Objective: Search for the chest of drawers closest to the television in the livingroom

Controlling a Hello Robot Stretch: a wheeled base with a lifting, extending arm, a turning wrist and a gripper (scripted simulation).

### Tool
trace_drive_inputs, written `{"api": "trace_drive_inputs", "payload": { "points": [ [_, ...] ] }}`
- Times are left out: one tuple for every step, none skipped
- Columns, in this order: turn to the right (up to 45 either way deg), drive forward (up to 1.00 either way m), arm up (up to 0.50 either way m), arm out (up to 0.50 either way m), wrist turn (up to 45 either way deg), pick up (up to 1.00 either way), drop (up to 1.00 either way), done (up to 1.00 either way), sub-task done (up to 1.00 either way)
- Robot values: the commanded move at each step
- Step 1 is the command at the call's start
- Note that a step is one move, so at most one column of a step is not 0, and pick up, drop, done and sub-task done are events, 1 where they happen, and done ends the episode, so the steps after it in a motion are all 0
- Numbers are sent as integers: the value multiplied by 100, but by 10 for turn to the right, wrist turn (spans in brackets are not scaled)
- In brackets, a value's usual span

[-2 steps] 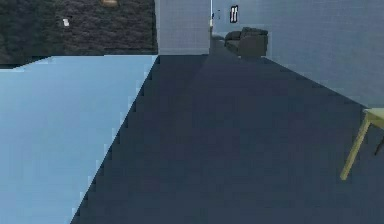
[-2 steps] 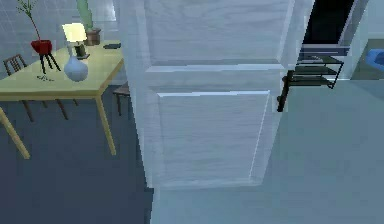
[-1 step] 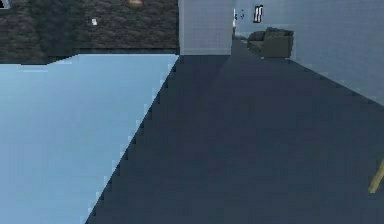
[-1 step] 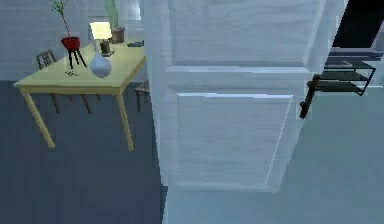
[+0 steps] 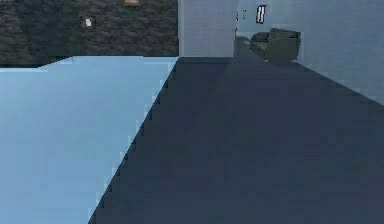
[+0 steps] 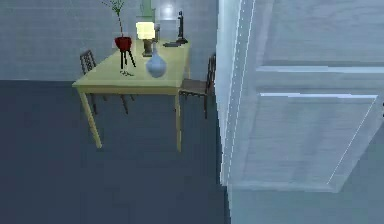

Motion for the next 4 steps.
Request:
{"api": "trace_drive_inputs", "payload": {
  "points": [
    [-390, 0, 0, 0, 0, 0, 0, 0, 0],
    [0, 50, 0, 0, 0, 0, 0, 0, 0],
    [-210, 0, 0, 0, 0, 0, 0, 0, 0],
    [0, 100, 0, 0, 0, 0, 0, 0, 0]
  ]
}}
